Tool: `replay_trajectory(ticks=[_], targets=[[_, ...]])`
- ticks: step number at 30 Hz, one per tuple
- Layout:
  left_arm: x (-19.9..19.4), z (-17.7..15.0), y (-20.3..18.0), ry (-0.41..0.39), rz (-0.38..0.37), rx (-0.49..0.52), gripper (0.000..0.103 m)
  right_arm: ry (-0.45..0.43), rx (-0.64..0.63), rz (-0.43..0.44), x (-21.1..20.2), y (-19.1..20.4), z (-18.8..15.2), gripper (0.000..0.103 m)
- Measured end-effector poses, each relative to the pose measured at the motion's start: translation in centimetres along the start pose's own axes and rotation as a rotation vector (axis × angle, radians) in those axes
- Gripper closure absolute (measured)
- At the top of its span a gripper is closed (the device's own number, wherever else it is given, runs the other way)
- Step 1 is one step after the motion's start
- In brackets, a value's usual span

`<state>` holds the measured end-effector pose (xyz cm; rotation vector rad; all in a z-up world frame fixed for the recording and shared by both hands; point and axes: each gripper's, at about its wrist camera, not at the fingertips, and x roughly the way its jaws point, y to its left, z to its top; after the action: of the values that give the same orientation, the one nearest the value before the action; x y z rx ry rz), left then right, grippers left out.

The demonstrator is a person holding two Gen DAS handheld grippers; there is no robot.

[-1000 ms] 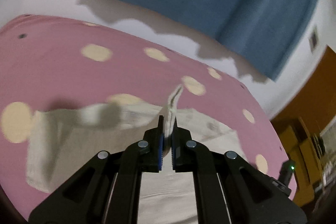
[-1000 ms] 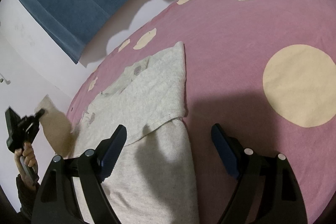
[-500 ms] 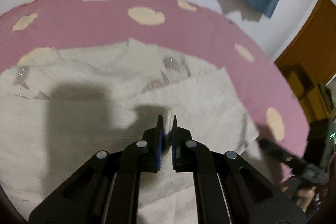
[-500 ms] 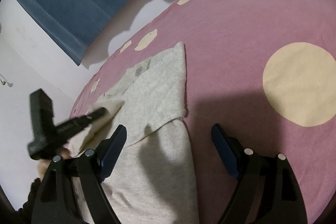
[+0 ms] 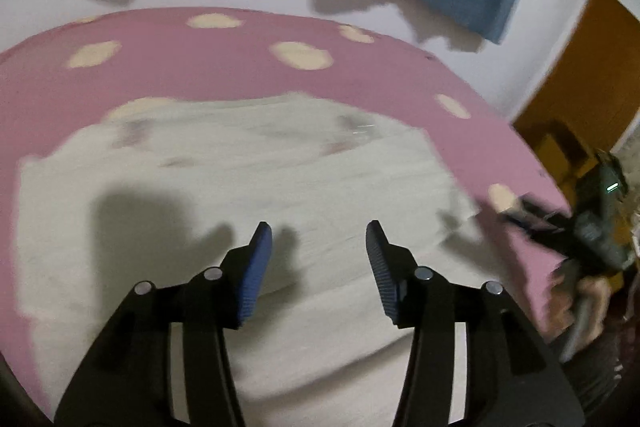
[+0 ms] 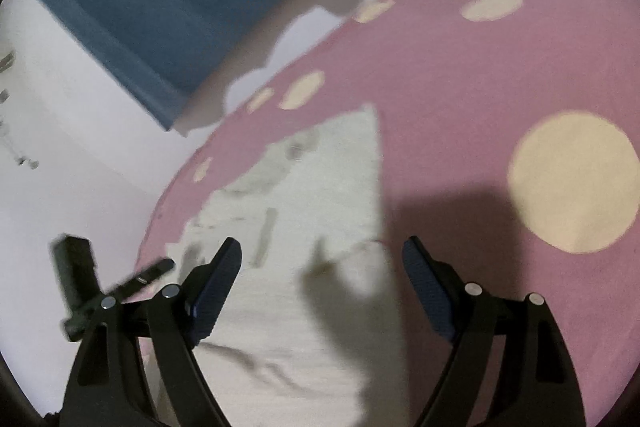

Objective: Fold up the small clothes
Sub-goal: 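Fold the sleeve across the body with the left gripper and release, then move the left gripper to the collar ribbing and grasp it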

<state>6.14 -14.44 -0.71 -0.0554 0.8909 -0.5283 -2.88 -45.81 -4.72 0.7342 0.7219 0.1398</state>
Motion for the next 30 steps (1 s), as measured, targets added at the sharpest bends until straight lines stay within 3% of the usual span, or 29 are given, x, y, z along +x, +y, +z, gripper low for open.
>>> replay_trajectory(ticks=[5, 9, 13, 15, 19, 25, 30], targets=[[-2.6, -3.2, 8.9, 0.014, 0.158, -0.141, 0.055, 0.11, -0.052, 0.084, 3.4, 4.5, 0.9, 0.026], [-4.4, -5.4, 13.5, 0.01, 0.202, -0.252, 0.055, 0.217, -0.041, 0.059, 8.6, 5.9, 1.0, 0.04], [-5.1, -6.3, 15.2, 0.007, 0.228, -0.277, 0.055, 0.312, -0.026, -0.001, 13.5, 6.3, 0.3, 0.047], [-5.4, -6.6, 15.9, 0.009, 0.23, -0.284, 0.055, 0.317, -0.033, -0.021, 14.8, 6.9, -0.1, 0.056], [-5.4, -6.8, 16.3, 0.006, 0.232, -0.279, 0.055, 0.321, -0.041, -0.029, 15.7, 7.8, -0.3, 0.098], [-5.1, -6.8, 16.4, 0.011, 0.256, -0.262, 0.055, 0.234, -0.085, -0.027, 13.1, 8.6, 0.5, 0.099], [-4.8, -6.4, 16.6, 0.014, 0.271, -0.274, 0.055, 0.192, -0.116, -0.096, 11.0, 7.4, 0.8, 0.099]])
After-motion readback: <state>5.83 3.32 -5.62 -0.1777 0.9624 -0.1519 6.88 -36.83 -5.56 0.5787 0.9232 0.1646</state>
